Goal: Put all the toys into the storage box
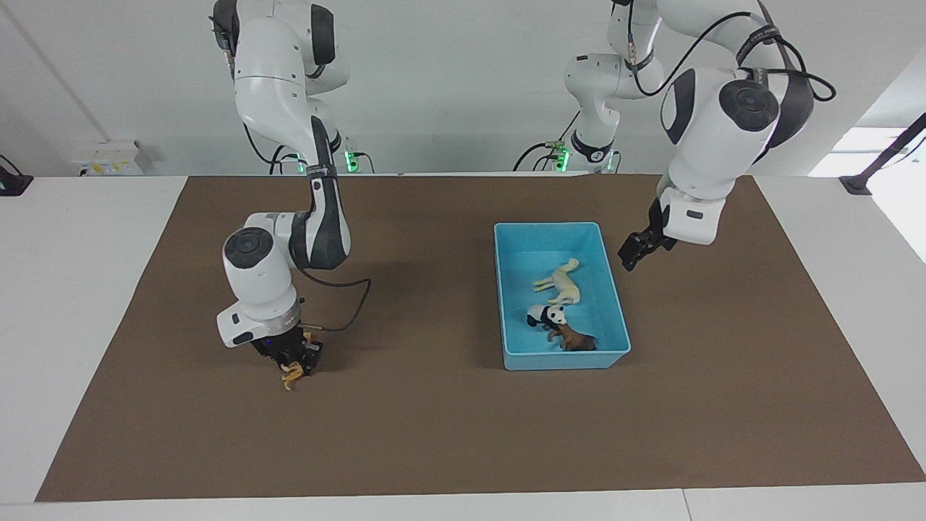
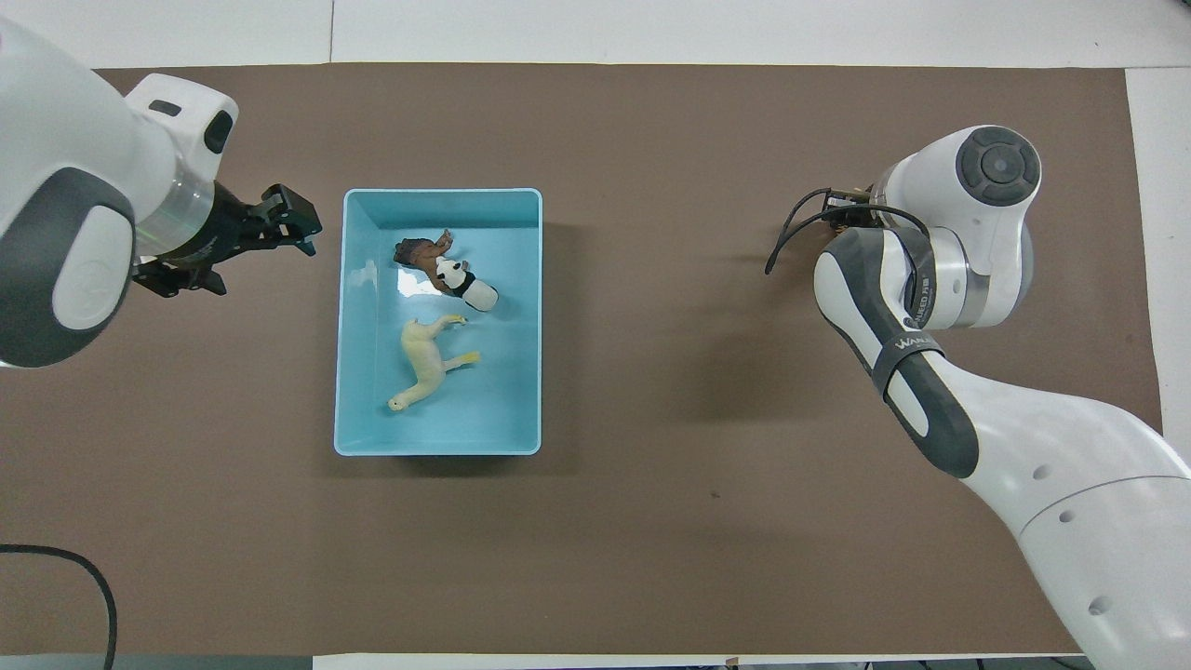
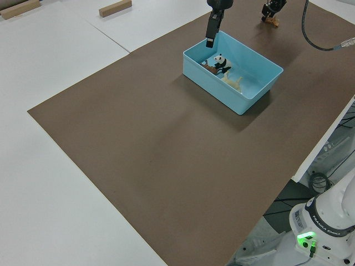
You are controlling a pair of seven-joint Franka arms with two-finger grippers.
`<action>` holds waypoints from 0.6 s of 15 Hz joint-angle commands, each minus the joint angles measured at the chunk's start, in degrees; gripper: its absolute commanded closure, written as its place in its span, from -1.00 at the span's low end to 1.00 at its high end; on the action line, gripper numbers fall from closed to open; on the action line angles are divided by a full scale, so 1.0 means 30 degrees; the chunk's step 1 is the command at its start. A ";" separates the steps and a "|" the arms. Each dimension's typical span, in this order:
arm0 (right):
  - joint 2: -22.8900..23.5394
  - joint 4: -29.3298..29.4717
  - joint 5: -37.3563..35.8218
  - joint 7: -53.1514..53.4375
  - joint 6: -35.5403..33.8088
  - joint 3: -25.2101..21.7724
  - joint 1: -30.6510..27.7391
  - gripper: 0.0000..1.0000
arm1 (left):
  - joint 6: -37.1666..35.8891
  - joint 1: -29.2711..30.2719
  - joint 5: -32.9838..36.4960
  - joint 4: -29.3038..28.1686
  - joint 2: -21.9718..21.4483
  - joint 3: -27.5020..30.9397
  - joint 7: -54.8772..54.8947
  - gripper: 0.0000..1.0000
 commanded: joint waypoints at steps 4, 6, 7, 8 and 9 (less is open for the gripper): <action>0.0002 0.5148 0.0244 0.0289 -0.6779 0.0176 0.0915 1.00 | -0.2267 0.1851 -0.0080 -0.0494 -0.1067 -0.0316 0.6198 -1.00; 0.0120 0.7817 0.0359 0.1694 -0.9158 0.0205 0.2080 1.00 | -0.2386 0.2938 -0.0109 -0.0902 -0.1419 -0.0902 0.6376 -1.00; 0.0178 0.8816 0.0390 0.2687 -0.9429 0.0234 0.3016 1.00 | -0.2415 0.3056 -0.0080 -0.1137 -0.1623 -0.1020 0.6551 -1.00; 0.0382 0.9493 0.0477 0.3828 -0.9287 0.0293 0.3925 1.00 | -0.2444 0.3260 -0.0109 -0.1545 -0.1944 -0.1137 0.6901 -1.00; 0.0848 1.0428 0.1029 0.5232 -0.8792 0.0641 0.4833 1.00 | -0.2242 0.3466 -0.0109 -0.2217 -0.2325 -0.1429 0.6933 -1.00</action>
